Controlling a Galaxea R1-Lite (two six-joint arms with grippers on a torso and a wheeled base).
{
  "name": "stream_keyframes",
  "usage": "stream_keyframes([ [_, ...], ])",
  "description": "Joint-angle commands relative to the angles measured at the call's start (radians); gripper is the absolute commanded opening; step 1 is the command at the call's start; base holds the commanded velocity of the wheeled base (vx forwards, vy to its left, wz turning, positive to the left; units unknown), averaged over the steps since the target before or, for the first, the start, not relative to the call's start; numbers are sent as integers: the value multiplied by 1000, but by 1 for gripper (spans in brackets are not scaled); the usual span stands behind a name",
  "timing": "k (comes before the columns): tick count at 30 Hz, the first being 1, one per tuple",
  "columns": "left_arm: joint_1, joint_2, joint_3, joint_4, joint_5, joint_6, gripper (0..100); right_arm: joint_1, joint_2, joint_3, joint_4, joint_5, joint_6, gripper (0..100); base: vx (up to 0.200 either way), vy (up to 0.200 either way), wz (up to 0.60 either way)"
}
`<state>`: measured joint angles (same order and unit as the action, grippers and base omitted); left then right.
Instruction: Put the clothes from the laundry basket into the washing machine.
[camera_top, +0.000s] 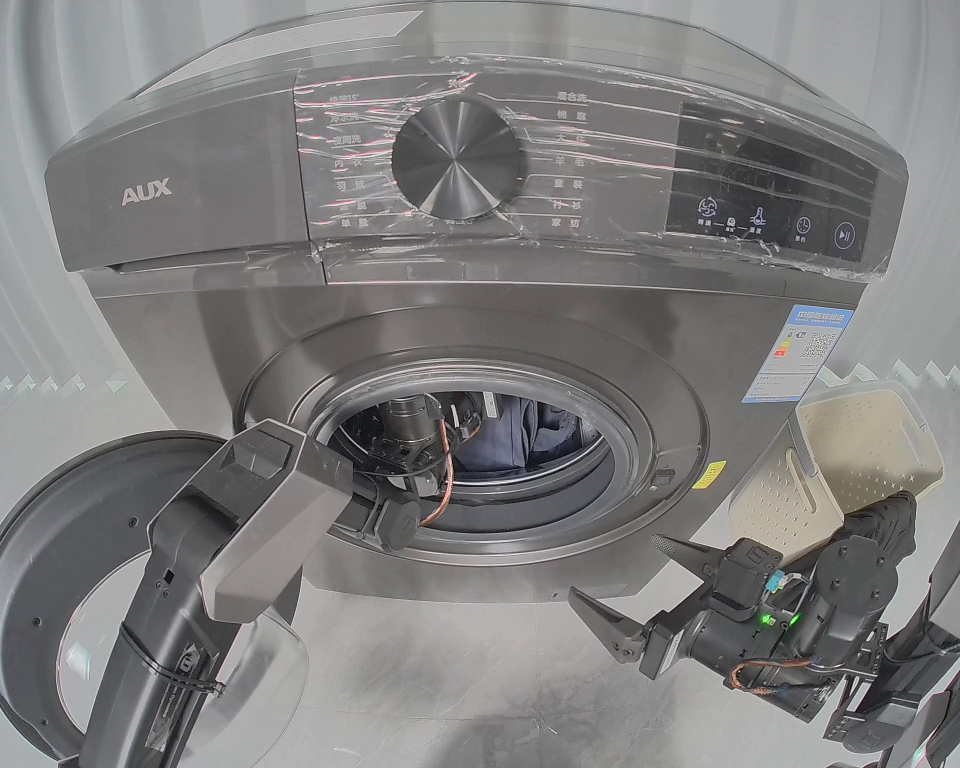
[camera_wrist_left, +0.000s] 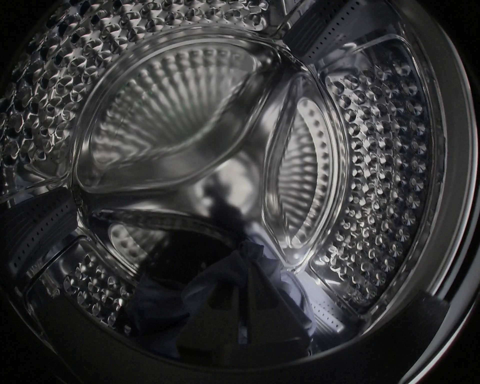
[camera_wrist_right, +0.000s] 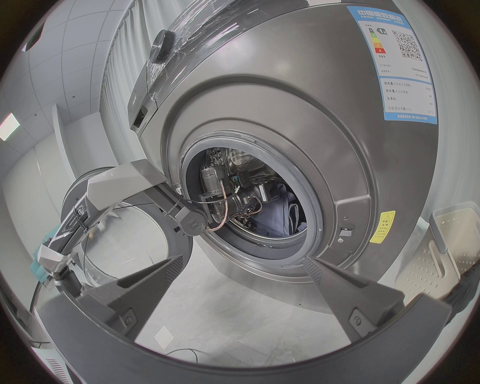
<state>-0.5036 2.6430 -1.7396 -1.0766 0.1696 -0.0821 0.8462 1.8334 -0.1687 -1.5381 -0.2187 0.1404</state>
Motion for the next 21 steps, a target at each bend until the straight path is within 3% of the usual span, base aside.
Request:
stream_keyframes([
  [1,4,74,-115,6,25,-4,0,1,4,2,0,1,1,100,0,0,0],
  [7,4,78,-120,10,27,-4,0,-1,6,2,0,2,2,100,0,0,0],
  [8,5,77,-118,10,27,-4,100,-1,6,2,0,2,2,100,0,0,0],
  [14,-3,58,-72,18,27,-21,100,-1,3,2,0,2,2,100,0,0,0],
  [21,-21,-12,107,20,25,-25,100,-1,3,2,0,2,1,100,0,0,0],
])
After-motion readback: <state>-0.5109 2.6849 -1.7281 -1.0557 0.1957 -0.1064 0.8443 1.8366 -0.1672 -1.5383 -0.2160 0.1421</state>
